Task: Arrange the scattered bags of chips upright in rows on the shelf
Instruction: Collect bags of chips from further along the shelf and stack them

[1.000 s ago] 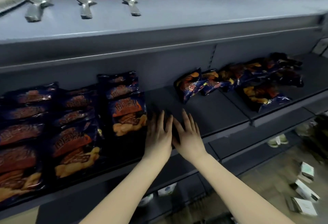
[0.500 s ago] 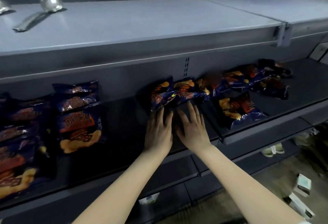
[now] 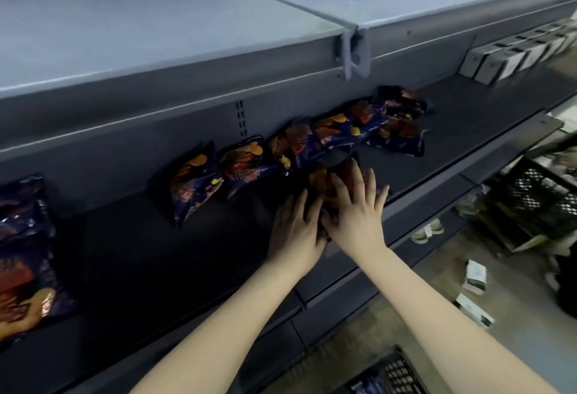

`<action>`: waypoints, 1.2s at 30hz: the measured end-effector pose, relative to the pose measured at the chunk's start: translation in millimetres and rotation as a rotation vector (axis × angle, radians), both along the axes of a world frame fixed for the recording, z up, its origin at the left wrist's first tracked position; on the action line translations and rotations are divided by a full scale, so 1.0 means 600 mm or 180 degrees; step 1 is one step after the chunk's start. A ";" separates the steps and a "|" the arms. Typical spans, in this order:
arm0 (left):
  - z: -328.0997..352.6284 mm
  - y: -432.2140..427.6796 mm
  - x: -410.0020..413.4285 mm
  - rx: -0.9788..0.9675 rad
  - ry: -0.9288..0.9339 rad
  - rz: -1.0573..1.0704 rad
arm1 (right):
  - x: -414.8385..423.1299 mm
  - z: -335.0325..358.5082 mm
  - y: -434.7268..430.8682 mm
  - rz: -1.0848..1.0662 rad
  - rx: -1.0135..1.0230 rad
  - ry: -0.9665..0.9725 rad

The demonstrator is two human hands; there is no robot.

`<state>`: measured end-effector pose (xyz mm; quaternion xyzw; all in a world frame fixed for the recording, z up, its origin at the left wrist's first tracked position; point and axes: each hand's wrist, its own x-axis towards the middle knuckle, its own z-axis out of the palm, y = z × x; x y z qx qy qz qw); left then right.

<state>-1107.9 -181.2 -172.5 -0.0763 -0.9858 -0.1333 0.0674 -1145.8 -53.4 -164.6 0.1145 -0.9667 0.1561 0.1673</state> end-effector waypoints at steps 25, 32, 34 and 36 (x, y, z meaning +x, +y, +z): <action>-0.041 0.029 -0.038 0.0784 -0.0479 -0.0310 | -0.024 -0.064 0.025 -0.0345 -0.0013 -0.0562; -0.005 0.015 -0.037 0.3217 -0.0715 0.0430 | -0.003 -0.064 0.008 -0.0020 -0.0249 -0.0392; 0.001 -0.004 -0.035 0.2715 -0.0205 0.0682 | 0.008 -0.066 -0.007 0.0187 -0.0303 -0.0320; 0.006 -0.029 -0.028 0.2172 0.0180 0.0827 | 0.020 -0.069 -0.023 0.0468 -0.0321 -0.0359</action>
